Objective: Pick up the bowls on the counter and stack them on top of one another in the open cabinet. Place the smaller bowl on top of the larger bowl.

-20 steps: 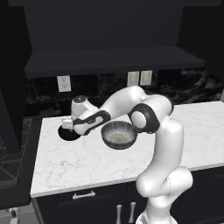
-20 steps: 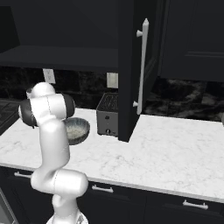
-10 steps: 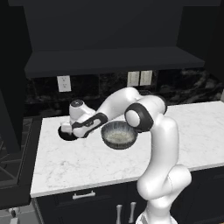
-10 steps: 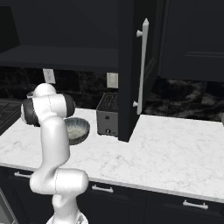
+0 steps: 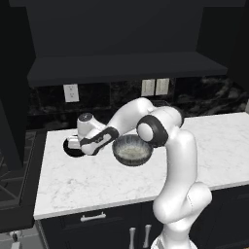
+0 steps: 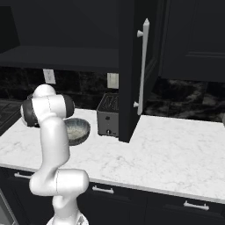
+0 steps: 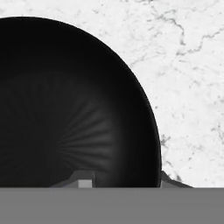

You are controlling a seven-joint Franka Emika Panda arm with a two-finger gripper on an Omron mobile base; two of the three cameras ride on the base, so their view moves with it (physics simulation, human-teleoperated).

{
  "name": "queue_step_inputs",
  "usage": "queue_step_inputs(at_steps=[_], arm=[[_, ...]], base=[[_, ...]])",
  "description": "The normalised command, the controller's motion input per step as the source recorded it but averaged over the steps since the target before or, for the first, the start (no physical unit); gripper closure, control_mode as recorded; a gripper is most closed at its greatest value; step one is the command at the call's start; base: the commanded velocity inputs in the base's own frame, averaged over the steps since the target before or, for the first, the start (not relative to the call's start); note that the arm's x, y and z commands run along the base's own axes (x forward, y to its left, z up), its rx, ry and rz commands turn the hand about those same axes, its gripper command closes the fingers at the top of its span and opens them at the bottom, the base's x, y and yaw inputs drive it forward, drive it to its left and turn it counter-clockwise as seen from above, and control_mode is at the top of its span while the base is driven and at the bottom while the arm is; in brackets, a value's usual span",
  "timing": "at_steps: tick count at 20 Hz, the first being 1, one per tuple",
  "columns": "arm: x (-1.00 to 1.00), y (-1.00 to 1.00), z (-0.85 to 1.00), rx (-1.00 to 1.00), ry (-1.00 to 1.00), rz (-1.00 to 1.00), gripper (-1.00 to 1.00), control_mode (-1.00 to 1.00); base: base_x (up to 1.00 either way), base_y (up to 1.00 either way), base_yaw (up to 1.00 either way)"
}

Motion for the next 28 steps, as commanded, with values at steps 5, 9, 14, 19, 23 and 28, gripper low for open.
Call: queue_step_inputs(at_steps=[5,9,14,19,23,28], arm=[[-0.16,-0.07,0.15,0.05,-0.06,-0.09,1.0,-1.0],[-0.47,-0.27,0.44,0.14,-0.16,-0.18,1.0,-1.0],[-0.58,-0.27,0.44,0.16,-0.15,-0.2,1.0,-1.0],[-0.63,-0.41,0.38,0.14,-0.08,-0.21,1.0,-1.0],[-0.61,-0.28,0.65,0.1,-0.01,-0.19,1.0,-1.0],[-0.41,-0.13,0.98,0.08,-0.01,-0.19,1.0,-1.0]], base=[[0.0,0.0,0.0],[0.0,0.0,0.0],[0.0,0.0,0.0],[0.0,0.0,0.0],[0.0,0.0,0.0],[0.0,0.0,0.0]])
